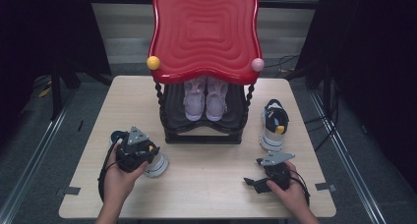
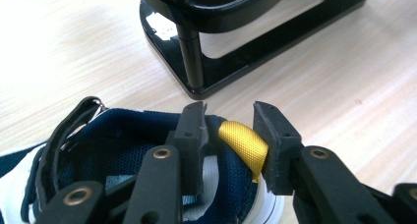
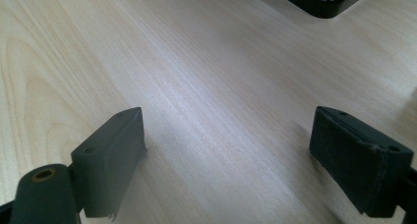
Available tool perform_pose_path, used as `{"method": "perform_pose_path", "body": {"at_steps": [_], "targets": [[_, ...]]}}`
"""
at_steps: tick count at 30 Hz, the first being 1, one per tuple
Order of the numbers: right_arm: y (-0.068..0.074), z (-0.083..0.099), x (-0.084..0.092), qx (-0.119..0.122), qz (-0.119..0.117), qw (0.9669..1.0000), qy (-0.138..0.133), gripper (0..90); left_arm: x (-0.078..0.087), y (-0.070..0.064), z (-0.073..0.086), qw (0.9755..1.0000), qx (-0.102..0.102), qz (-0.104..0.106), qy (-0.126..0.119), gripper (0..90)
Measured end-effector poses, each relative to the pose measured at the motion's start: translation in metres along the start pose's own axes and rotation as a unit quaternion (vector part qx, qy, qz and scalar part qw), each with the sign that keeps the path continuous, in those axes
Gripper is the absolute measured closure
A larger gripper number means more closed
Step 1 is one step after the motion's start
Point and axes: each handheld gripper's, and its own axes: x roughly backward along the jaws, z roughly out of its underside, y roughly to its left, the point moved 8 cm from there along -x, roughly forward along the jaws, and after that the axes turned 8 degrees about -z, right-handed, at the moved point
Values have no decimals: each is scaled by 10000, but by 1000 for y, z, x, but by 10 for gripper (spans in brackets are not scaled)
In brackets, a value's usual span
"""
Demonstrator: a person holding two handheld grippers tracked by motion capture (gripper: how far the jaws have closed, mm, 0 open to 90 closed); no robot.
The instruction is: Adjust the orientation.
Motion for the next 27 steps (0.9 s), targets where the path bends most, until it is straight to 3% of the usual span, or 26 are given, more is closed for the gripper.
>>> {"method": "perform_pose_path", "body": {"at_steps": [7,10,16,20,23,26,27], "targets": [[0,0,0,1,1,10000,0,131,11,-2,8,9995,-199,190,131,676],[0,0,0,0,1,10000,-1,131,12,-2,9,9992,-173,297,205,667],[0,0,0,0,1,10000,0,131,9,1,9,9981,4,296,544,481],[0,0,0,8,3,10000,-1,131,7,2,8,9960,-40,271,846,442],[0,0,0,0,1,10000,0,131,6,4,6,9932,-140,255,1128,434],[0,0,0,0,1,10000,0,131,3,4,6,9887,-202,344,1445,420],[0,0,0,0,1,10000,0,131,3,4,6,9887,-202,344,1445,417]]}}
